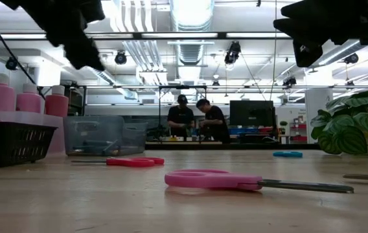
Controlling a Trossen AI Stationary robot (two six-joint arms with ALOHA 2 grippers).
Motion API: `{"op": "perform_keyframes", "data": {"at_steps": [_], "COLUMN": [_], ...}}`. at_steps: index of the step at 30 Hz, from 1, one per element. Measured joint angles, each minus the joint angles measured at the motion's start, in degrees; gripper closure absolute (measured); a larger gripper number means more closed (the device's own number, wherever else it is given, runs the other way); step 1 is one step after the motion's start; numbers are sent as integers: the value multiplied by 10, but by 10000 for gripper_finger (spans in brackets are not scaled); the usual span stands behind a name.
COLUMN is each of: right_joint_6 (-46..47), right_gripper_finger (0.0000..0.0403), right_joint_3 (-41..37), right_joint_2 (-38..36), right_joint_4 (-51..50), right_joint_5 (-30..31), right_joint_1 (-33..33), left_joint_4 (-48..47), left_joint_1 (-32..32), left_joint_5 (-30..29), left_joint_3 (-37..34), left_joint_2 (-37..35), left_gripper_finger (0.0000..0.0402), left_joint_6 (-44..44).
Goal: Pick & Place Paint Supplies
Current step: Put the red scissors into the black basket
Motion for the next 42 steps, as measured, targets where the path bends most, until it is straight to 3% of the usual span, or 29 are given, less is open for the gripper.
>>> {"op": "perform_keyframes", "data": {"at_steps": [5,13,27,34,39,42], "right_joint_6": [0,0,0,0,0,0], "right_gripper_finger": [294,294,294,294,294,294], "right_joint_3": [0,0,0,0,0,0], "right_joint_2": [0,0,0,0,0,0], "right_joint_4": [-1,-3,-3,-3,-3,-3], "right_joint_5": [0,0,0,0,0,0], "right_joint_1": [0,0,0,0,0,0], "left_joint_4": [-116,-60,-56,-29,-15,-14], "left_joint_1": [-46,-113,-106,-84,-50,-39], "left_joint_5": [-106,-155,-176,-176,-117,-110], "left_joint_3": [50,118,212,210,211,210], "left_joint_2": [40,130,349,407,431,446], "left_gripper_finger": [236,236,236,230,229,229], "left_joint_6": [-77,-64,-28,-19,-24,-20]}}
